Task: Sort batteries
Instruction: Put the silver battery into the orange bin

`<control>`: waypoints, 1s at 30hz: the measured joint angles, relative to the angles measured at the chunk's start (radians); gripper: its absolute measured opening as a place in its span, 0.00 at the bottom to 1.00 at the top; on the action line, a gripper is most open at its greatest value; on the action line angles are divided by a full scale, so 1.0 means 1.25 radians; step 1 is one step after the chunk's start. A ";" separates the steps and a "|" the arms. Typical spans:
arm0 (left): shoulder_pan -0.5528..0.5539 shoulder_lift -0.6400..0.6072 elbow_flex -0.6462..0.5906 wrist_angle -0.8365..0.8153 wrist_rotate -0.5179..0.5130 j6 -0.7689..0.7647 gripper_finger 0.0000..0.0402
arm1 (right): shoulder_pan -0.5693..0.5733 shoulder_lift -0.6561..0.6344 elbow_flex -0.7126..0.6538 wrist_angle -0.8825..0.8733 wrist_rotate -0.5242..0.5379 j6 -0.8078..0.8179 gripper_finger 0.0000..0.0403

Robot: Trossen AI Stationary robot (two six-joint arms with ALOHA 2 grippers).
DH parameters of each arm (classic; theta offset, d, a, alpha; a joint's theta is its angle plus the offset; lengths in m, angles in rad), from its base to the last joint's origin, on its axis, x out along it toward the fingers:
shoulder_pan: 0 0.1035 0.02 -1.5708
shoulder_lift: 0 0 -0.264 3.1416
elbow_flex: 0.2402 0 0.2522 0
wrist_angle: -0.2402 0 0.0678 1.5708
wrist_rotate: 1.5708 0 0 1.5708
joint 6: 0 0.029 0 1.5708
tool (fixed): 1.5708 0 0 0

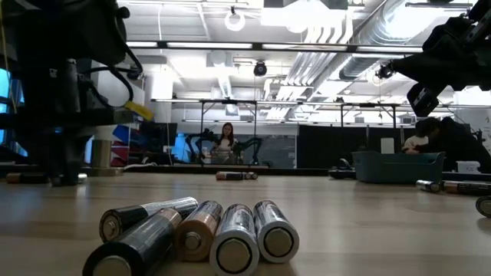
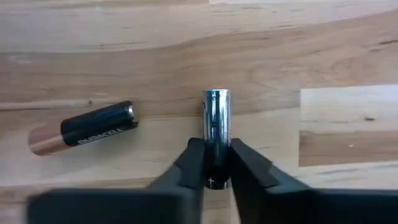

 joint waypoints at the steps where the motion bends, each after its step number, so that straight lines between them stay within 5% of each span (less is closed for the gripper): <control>1: -0.002 -0.008 0.000 0.004 -0.004 0.009 0.08 | 0.000 0.000 0.000 0.000 0.000 0.000 0.00; 7: -0.023 -0.126 0.010 0.054 0.007 0.149 0.08 | 0.000 0.000 0.000 0.000 0.000 0.000 0.00; 11: -0.067 -0.221 0.053 0.051 0.012 0.350 0.08 | 0.000 0.000 0.000 0.000 0.000 0.000 0.00; 16: -0.174 -0.299 0.119 0.095 0.155 0.566 0.08 | 0.000 0.000 0.000 0.000 0.000 0.000 0.00; 24: -0.451 -0.164 0.186 0.129 0.250 0.482 0.08 | 0.000 0.000 0.000 0.000 0.000 0.000 0.00; 30: -0.502 -0.026 0.188 0.168 0.323 0.409 0.12 | 0.000 0.000 0.000 0.000 0.000 0.000 0.00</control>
